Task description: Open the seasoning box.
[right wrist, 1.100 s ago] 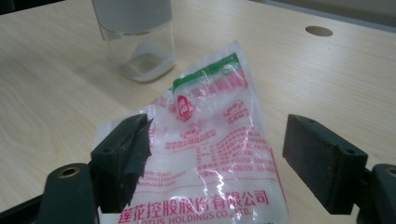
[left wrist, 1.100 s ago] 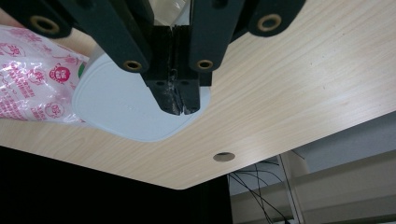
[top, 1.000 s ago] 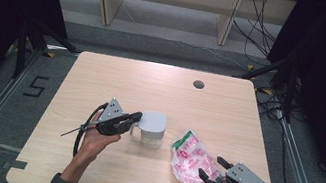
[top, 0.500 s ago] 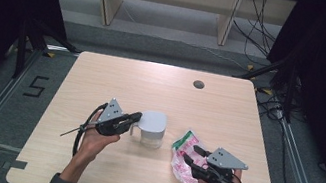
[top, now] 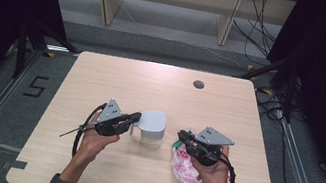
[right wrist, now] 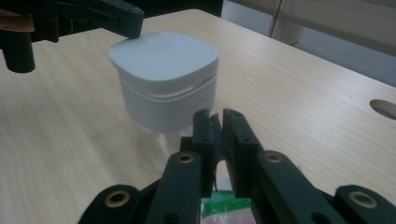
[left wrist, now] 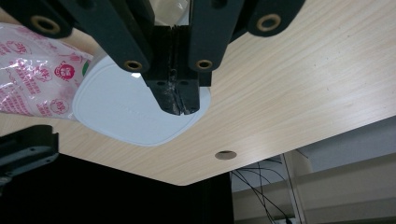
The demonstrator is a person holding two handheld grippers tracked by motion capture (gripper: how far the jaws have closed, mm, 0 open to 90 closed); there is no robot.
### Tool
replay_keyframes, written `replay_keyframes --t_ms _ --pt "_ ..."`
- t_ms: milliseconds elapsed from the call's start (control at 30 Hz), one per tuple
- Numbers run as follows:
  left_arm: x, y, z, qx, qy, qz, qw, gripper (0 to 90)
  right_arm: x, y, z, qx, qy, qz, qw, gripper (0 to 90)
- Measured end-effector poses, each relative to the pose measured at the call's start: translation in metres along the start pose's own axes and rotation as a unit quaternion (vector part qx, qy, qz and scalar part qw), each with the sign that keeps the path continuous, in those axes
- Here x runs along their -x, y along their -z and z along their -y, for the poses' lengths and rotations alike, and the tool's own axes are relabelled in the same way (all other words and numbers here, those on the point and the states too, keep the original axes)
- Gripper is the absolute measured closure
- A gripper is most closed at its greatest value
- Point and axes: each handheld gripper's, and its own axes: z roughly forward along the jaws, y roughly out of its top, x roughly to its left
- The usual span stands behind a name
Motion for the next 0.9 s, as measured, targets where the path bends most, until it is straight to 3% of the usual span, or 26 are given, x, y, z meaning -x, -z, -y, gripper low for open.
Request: replay_keyframes --t_ms 267,300,400,467,567,767,800,833,900 --pt "-0.002 0.001 0.001 0.001 0.006 0.000 1.0000 88.1 0.001 -0.015 -0.003 -0.019 0.004 -0.004 0.9998 90.0" --pt "-0.001 0.001 0.001 0.002 0.005 -0.001 1.0000 88.0 0.002 -0.017 -0.004 -0.014 0.014 -0.002 0.9998 90.0" --pt "-0.001 0.001 0.001 0.002 0.003 0.002 1.0000 88.0 -0.004 -0.021 -0.006 -0.018 0.010 -0.004 0.9998 90.0" --pt "-0.002 0.002 0.002 0.003 0.004 0.003 1.0000 88.0 -0.005 -0.025 -0.007 -0.025 0.029 -0.011 0.9992 90.0" --pt "-0.002 0.002 0.002 0.002 0.005 0.003 1.0000 88.1 -0.007 -0.028 -0.007 -0.024 0.020 -0.011 0.9995 90.0" --pt "-0.005 0.003 0.003 -0.002 0.012 -0.002 0.9999 88.0 -0.009 -0.033 -0.008 -0.025 0.031 -0.025 0.9989 90.0" --pt "-0.006 0.002 0.003 0.000 0.011 -0.001 0.9999 88.0 -0.010 -0.033 -0.009 -0.029 0.021 -0.023 0.9991 90.0" --pt "-0.008 0.003 0.004 -0.005 0.009 -0.003 0.9999 88.0 -0.010 -0.034 -0.010 -0.028 0.033 -0.023 0.9988 90.0" --pt "-0.008 0.003 0.005 -0.002 0.016 -0.004 0.9999 87.8 -0.012 -0.035 -0.012 -0.022 0.033 -0.023 0.9989 90.0"
